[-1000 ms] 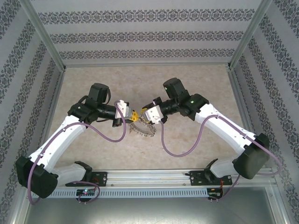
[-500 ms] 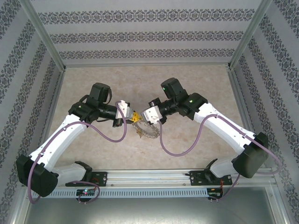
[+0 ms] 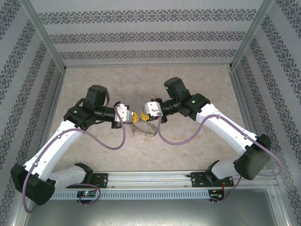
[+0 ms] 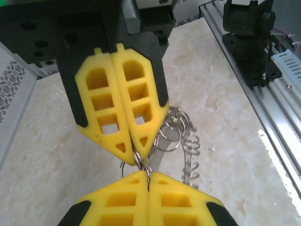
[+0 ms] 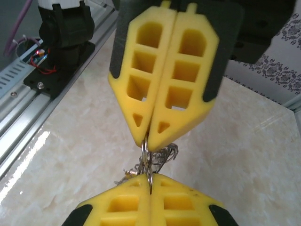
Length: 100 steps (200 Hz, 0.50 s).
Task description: Put the keys on the keyring
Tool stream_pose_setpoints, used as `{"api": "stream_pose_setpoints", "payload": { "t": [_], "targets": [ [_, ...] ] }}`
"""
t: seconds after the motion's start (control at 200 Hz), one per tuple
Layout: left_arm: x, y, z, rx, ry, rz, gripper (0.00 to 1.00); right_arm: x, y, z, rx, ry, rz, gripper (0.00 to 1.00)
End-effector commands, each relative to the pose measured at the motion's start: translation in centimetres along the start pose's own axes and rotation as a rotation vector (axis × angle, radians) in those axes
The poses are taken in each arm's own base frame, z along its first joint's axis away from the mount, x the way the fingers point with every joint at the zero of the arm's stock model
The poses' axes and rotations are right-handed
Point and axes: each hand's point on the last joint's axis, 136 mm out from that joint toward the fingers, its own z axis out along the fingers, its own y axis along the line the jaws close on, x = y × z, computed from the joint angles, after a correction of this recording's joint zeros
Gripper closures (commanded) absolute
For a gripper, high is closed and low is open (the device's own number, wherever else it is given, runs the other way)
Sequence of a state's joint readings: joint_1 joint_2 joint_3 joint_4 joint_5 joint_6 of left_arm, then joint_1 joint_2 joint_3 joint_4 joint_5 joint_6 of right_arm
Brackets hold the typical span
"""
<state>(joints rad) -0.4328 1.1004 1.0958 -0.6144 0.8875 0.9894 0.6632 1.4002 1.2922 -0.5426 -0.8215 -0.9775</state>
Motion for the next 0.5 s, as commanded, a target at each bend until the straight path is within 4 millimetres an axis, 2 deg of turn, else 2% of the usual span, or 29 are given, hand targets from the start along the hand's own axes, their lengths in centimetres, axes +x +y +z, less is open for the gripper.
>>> {"api": "stream_pose_setpoints", "payload": {
  "t": [0.0,0.095,0.2,0.395,0.495],
  "targets": [
    [3.4,-1.7,-0.2,0.01,0.135,-0.025,1.0,-0.6,-0.3,-1.7,0.037,-0.052,0.076,1.0],
    [4.5,-2.1,-0.1,-0.007,0.164,-0.028,1.0,-1.0,-0.5,-2.1,0.052,-0.1,0.101,1.0],
    [4.8,-2.0,-0.1,-0.039,0.158,-0.03,1.0,-1.6,-0.6,-2.5,0.059,-0.136,0.119,1.0],
    [4.1,-1.5,0.6,-0.055,0.103,-0.043,1.0,-3.0,-1.3,-2.6,0.073,-0.237,0.159,1.0],
    [3.5,-1.2,0.6,-0.067,0.077,-0.034,1.0,-2.5,-1.0,-2.4,0.067,-0.219,0.149,1.0]
  ]
}}
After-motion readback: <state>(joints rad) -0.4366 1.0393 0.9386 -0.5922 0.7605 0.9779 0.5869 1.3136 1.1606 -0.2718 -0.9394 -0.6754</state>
